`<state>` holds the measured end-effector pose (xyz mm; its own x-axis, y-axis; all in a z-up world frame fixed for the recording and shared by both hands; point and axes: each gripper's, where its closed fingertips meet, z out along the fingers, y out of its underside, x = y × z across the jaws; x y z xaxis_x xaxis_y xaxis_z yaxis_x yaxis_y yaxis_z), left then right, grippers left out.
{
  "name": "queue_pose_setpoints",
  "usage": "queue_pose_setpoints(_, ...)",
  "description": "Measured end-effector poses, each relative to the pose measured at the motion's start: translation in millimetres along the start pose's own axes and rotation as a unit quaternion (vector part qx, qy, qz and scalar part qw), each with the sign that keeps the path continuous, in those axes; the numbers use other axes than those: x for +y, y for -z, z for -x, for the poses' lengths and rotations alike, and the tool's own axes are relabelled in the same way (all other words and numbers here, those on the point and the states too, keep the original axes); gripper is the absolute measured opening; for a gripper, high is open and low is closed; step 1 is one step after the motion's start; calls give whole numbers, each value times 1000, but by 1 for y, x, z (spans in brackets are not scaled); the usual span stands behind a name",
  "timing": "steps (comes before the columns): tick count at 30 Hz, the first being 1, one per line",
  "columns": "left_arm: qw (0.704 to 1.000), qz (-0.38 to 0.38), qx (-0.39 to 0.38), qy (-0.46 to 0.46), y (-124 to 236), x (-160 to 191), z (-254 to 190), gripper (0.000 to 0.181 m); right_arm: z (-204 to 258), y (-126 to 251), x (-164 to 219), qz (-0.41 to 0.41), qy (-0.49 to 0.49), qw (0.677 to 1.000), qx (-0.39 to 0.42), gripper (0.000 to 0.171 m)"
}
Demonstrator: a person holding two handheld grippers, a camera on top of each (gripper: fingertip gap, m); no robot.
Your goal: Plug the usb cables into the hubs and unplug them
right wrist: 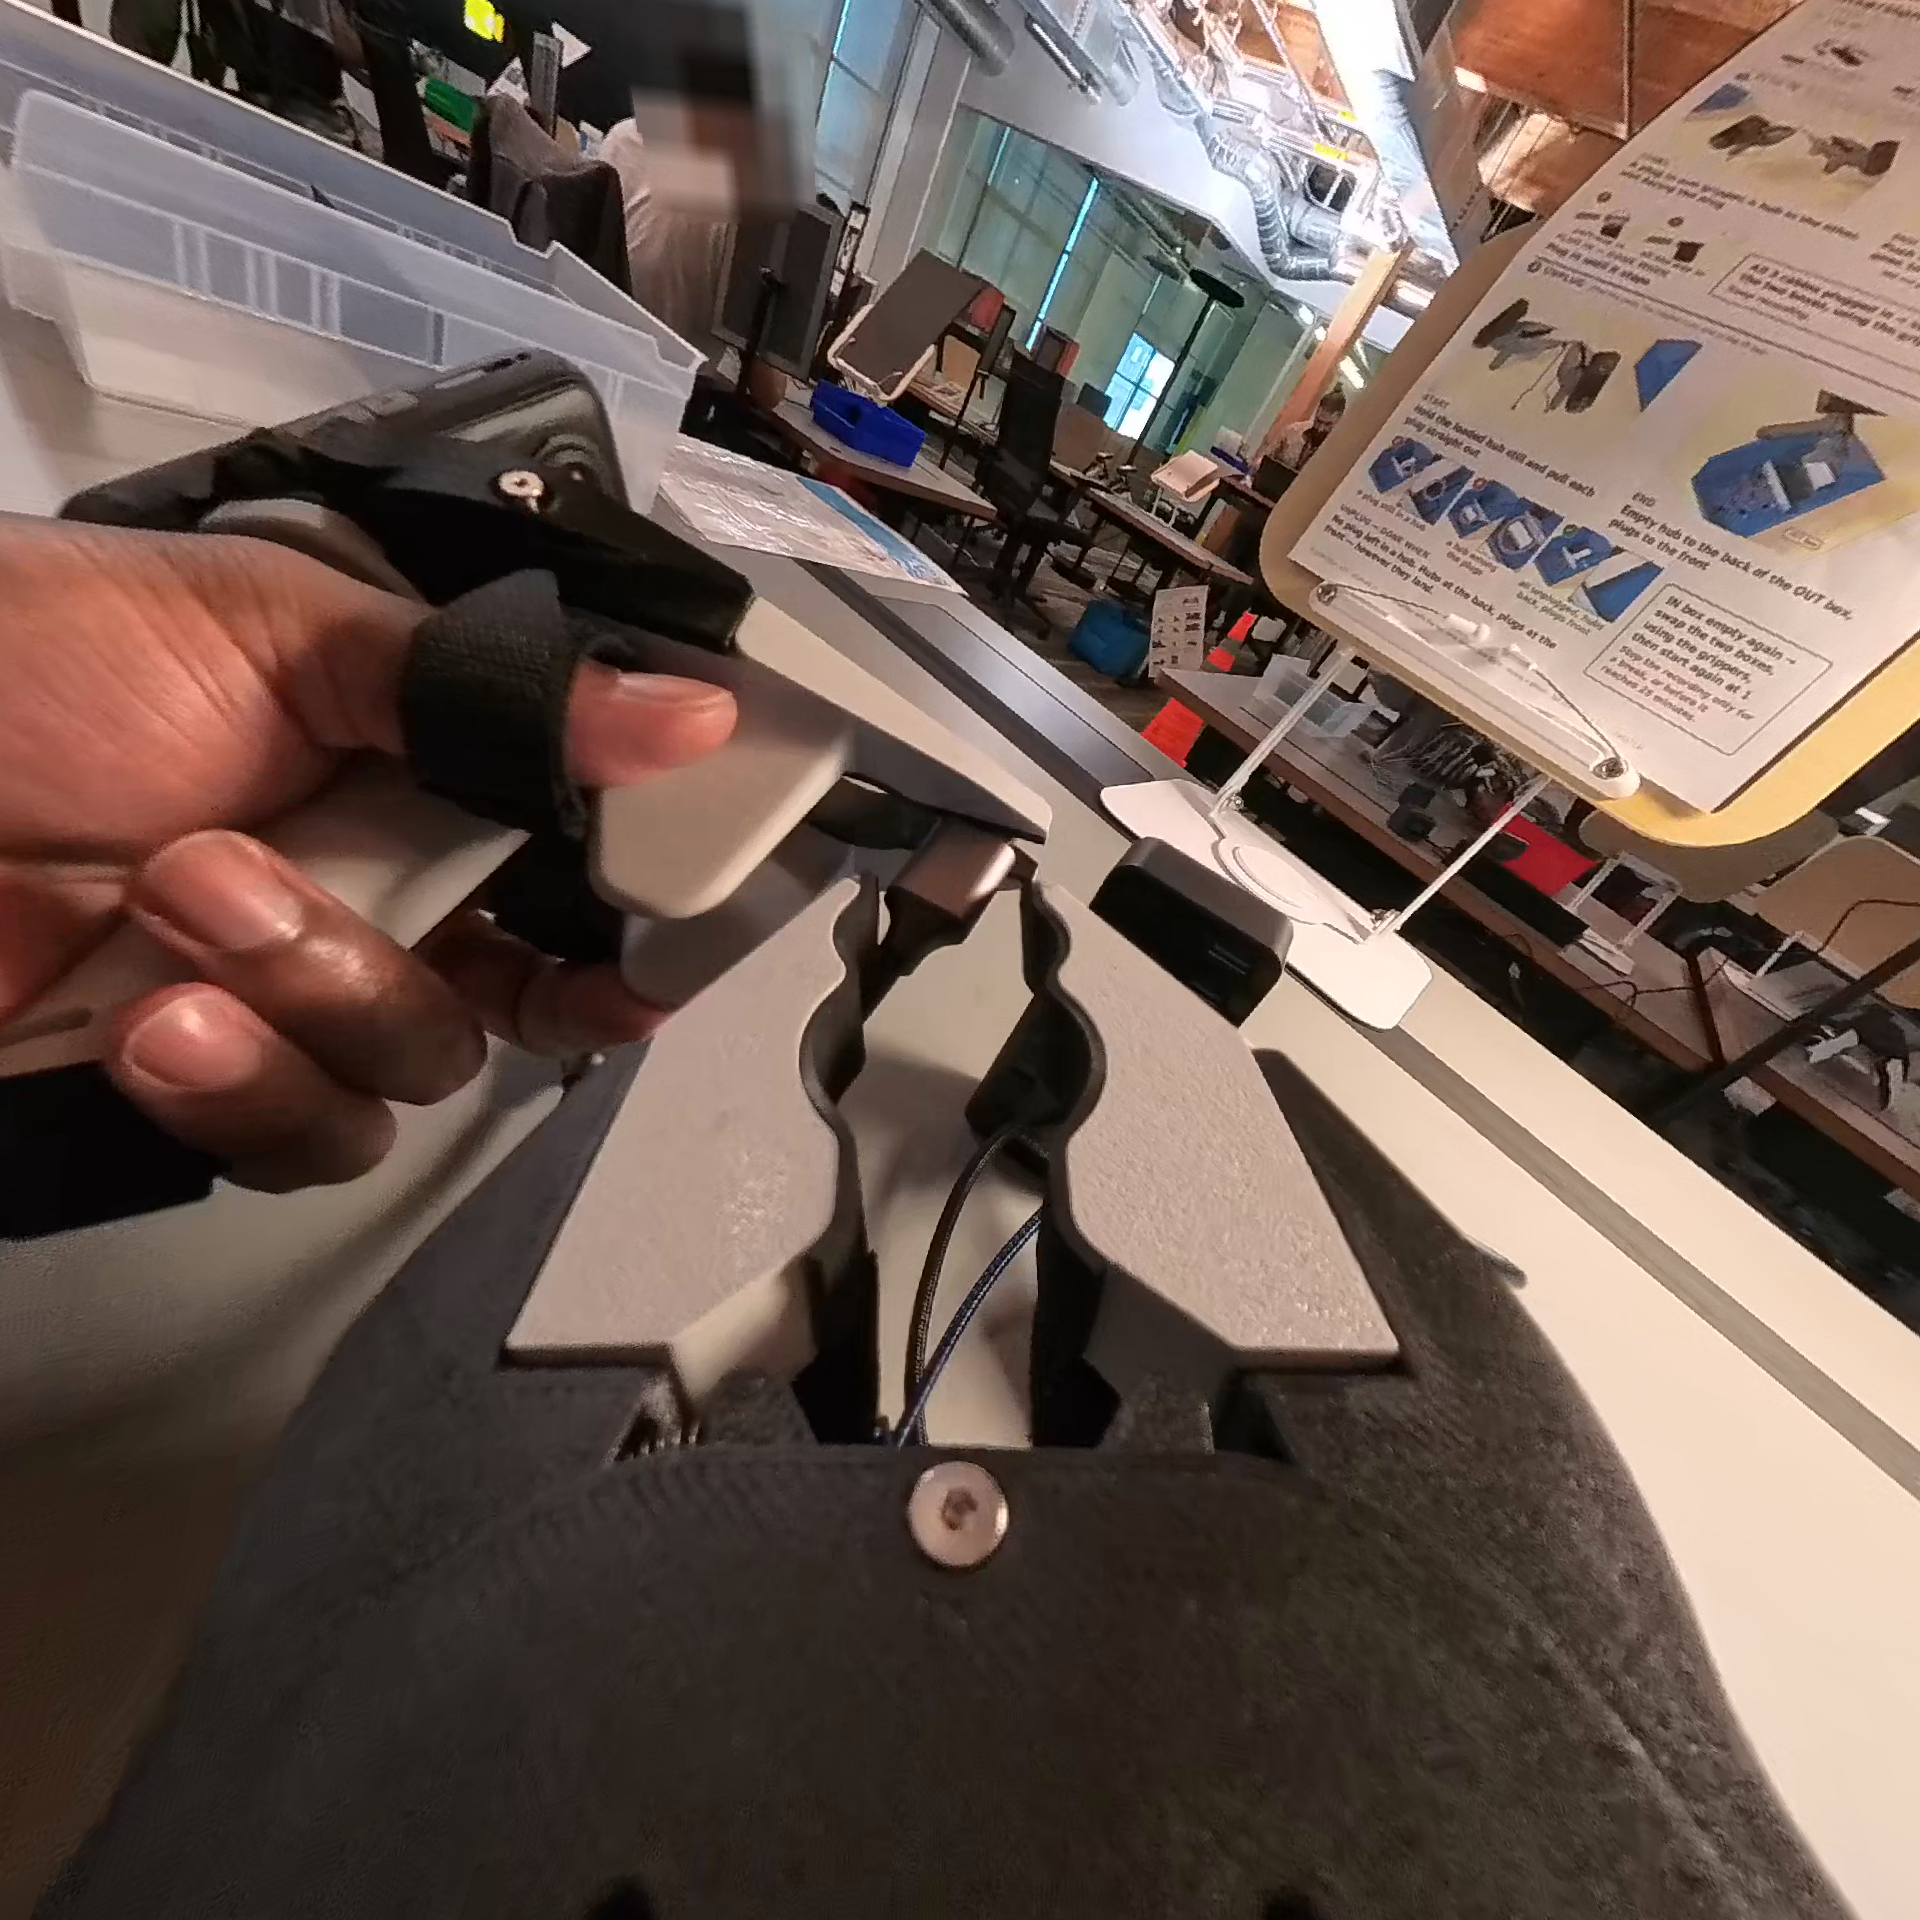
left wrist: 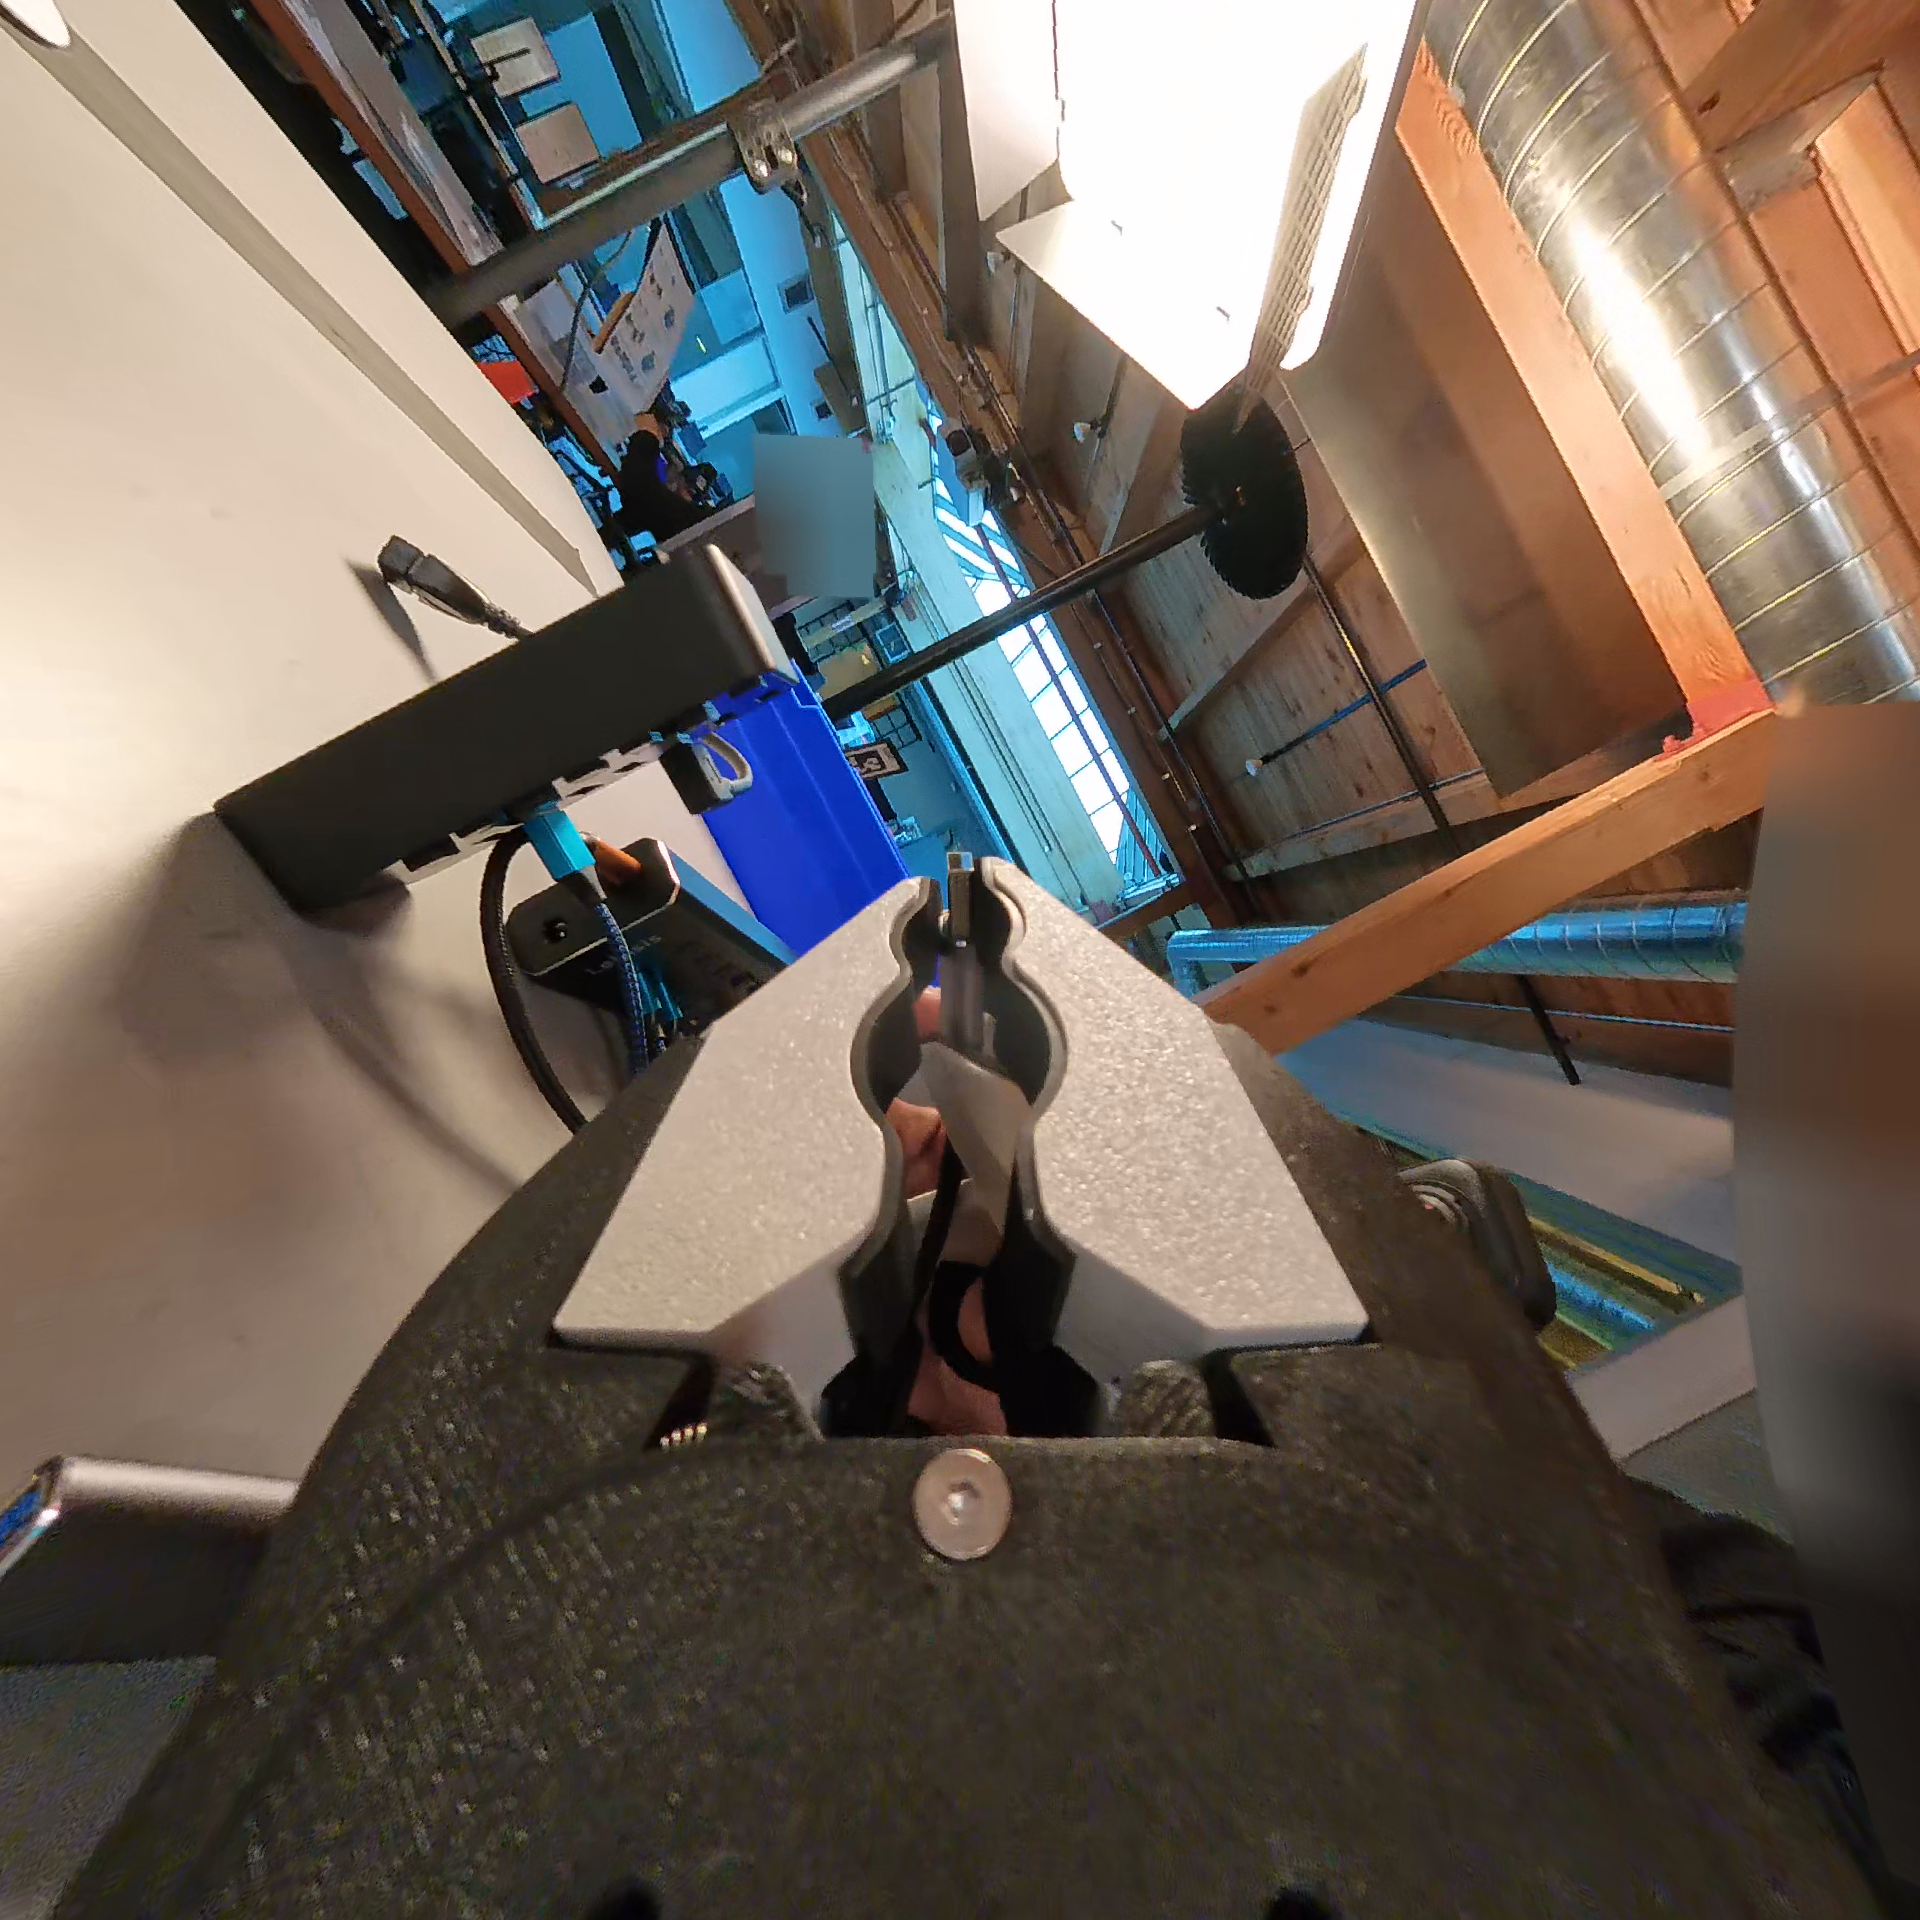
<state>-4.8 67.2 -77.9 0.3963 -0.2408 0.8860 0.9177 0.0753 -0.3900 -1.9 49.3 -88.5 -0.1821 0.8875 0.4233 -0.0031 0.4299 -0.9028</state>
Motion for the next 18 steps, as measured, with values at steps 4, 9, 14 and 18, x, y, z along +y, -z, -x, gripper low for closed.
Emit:
queue_pose_setpoints(4,1000,26,5,-7,2,2,-2,8,3,4,-3,-8,11,1000,-16,21)
queue_pose_setpoints(9,998,66,14,-8,3,6,-5,8,4,7,-5,-15,-8,999,-51,20)
queue_pose_setpoints(14,991,109,16,-75,6,-2,-12,13,-8,11,-7,-19,-60,997,-54,19)
queue_pose_setpoints(18,958,123,-70,-251,12,-34,11,29,-28,11,0,-9,-137,989,-48,18)
